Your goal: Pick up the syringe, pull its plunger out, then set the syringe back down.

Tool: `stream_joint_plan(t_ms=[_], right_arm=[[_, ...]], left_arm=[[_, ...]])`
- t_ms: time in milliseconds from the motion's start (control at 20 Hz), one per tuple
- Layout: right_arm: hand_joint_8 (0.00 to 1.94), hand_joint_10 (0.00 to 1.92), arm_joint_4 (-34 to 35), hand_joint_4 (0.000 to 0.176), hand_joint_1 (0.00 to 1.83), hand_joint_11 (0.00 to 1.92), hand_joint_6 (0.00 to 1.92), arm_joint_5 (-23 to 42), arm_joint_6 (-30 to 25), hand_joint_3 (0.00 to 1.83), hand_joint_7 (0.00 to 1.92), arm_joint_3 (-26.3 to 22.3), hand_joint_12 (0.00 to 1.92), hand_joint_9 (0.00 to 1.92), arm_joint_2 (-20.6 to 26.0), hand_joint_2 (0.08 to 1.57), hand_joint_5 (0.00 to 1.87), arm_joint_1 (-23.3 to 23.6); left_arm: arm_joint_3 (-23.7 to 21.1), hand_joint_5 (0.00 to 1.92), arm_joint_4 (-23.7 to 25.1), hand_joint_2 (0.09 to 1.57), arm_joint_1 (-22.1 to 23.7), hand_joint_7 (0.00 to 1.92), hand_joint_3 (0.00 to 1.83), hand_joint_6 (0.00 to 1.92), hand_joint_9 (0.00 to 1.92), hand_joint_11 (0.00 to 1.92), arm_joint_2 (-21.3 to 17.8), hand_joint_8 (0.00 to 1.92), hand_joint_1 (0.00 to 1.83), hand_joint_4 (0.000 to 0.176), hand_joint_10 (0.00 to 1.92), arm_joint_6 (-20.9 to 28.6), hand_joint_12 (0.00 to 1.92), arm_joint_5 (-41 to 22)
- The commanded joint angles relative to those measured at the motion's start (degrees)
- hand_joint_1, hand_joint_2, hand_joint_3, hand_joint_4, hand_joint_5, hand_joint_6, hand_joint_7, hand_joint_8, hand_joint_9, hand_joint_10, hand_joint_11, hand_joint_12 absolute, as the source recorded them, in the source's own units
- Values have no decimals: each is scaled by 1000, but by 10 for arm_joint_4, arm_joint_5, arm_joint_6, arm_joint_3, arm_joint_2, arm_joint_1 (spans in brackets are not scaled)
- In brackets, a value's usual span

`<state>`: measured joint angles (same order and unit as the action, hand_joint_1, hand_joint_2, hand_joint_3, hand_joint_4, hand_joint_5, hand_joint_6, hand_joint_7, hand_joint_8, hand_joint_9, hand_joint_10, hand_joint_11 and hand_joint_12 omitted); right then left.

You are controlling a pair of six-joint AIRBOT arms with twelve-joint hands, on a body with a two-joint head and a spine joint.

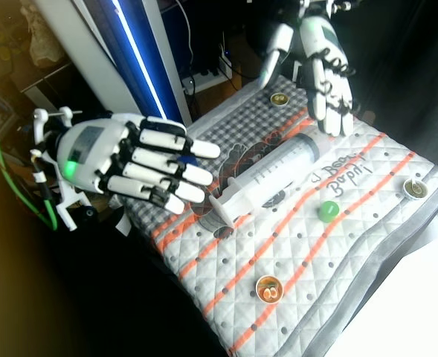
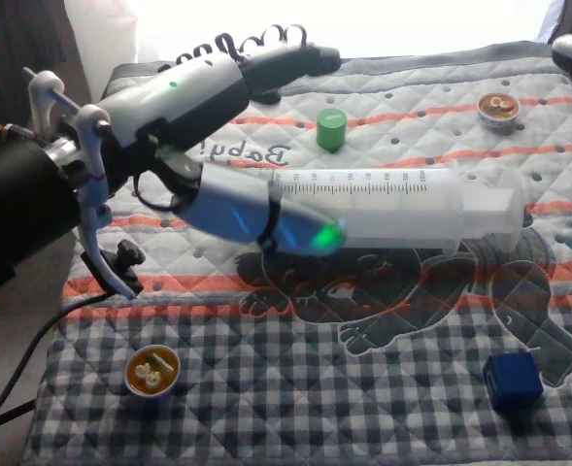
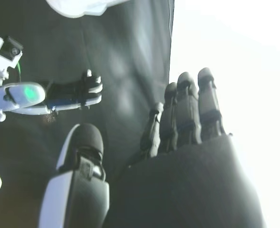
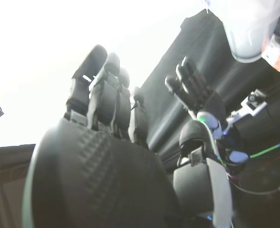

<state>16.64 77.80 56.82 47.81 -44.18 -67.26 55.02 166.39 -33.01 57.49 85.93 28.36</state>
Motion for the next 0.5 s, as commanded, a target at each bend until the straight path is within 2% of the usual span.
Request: stream_joint_plan(t_ms=[0,50,200,250,300,350,400,450], right_arm=[[12,12,-3,52,883,0,21,72,-2,4,257,3,660,224,0,843,334,10],[10,13,-4,40,882,0,17,72,-2,2,267,3,733,236,-1,843,340,10],[12,17,-4,31,916,0,11,72,-2,6,307,3,827,281,-4,866,359,11],[9,13,-4,39,901,0,8,72,-2,8,317,4,809,287,-5,879,359,11],[10,14,-4,61,898,0,12,72,-2,7,325,4,807,293,-6,880,371,11],[9,14,-4,51,891,0,10,72,-2,5,335,5,830,306,-8,882,374,11],[2,6,-4,49,876,0,5,72,-2,7,324,6,815,293,-9,893,366,11],[4,7,-4,55,879,0,7,72,-2,6,334,6,823,302,-9,898,375,11]], left_arm=[[5,242,3,799,10,97,26,24,56,0,5,0,906,2,6,5,920,56],[11,260,-1,805,10,41,14,18,10,0,10,0,885,0,0,5,869,50],[38,200,-2,804,23,105,4,1,75,0,33,20,945,0,29,5,818,12],[48,220,-2,790,27,137,0,6,97,0,41,17,951,0,34,5,869,0],[64,258,-1,775,35,174,0,14,133,0,58,17,983,0,45,5,962,-21],[79,281,1,772,40,199,0,14,161,0,71,14,972,0,52,5,1046,-40],[93,299,4,775,45,241,0,15,218,0,86,21,945,0,74,5,1154,-60],[101,319,5,773,47,295,0,17,272,0,94,31,967,0,99,6,1245,-70]])
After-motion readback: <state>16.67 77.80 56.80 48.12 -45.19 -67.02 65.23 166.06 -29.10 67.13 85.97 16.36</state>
